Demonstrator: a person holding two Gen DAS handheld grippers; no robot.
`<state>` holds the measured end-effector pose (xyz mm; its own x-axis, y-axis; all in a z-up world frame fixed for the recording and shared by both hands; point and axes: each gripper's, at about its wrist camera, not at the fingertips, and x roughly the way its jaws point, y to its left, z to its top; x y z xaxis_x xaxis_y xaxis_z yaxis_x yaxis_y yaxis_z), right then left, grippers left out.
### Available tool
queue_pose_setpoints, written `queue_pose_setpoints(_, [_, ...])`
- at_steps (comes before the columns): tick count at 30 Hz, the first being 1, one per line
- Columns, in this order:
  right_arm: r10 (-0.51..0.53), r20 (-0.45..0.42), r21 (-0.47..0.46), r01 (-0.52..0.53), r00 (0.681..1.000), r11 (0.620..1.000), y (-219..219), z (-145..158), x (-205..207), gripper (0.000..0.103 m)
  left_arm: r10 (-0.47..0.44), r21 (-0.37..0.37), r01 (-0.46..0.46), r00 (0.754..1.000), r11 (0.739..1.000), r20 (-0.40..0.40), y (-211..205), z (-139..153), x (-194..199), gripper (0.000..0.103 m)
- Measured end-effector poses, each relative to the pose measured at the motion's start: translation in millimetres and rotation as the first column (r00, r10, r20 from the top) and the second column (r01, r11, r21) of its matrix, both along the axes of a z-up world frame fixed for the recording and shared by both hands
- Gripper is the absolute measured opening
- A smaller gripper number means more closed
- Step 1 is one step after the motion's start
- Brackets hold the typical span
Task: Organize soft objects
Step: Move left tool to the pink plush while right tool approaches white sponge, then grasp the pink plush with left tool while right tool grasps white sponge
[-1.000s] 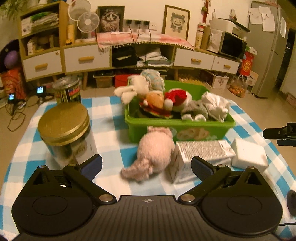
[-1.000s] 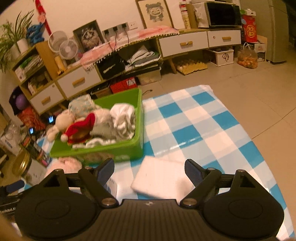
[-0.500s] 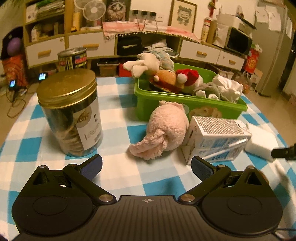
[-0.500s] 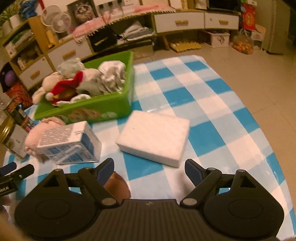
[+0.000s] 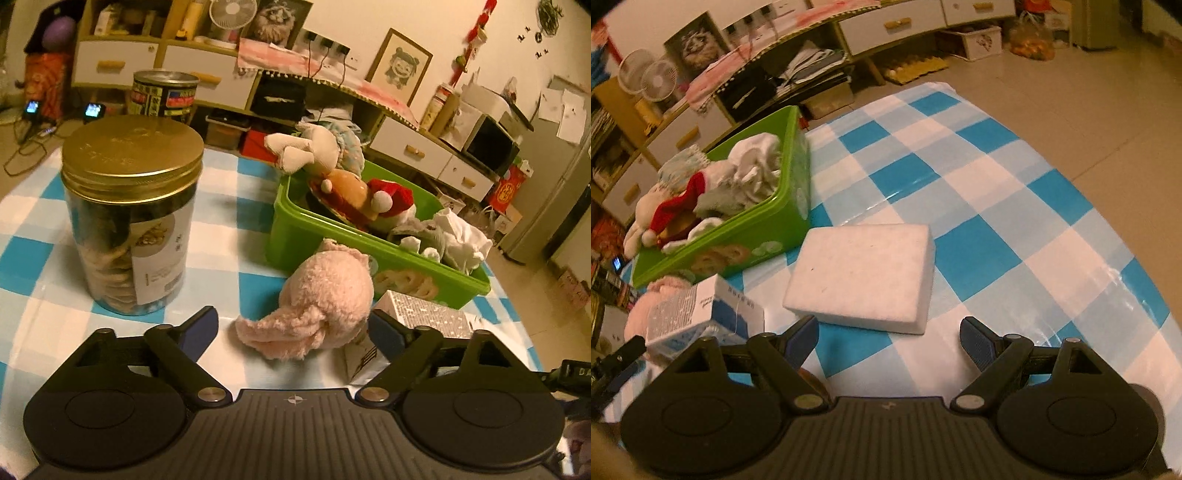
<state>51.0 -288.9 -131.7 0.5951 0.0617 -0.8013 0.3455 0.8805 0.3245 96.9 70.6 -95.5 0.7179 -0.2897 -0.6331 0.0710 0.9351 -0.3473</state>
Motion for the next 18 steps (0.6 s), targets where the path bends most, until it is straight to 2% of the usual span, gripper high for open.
queue_pose_setpoints(4, [-0.040,0.003,0.055,0.040,0.999,0.998,-6,-3,3,0.067,-0.006,-0.046,0.006,1.000,0.999,-0.011,-2,-1,5,0.071])
queue_pose_setpoints(8, [-0.064,0.023,0.077,0.062,0.998,0.995,-11,-4,5,0.064,-0.021,-0.056,0.020,1.000,0.998,-0.002,-8,0,8,0.064])
queue_pose_setpoints(16, [-0.066,0.035,0.095,0.063,0.997,0.994,-14,-7,8,0.044,-0.049,-0.040,0.050,0.999,0.998,0.023,-16,3,9,0.048])
queue_pose_setpoints(18, [-0.054,0.044,0.104,0.049,0.998,0.993,-13,-8,8,0.035,-0.056,-0.023,0.057,0.998,0.998,0.032,-19,4,8,0.044])
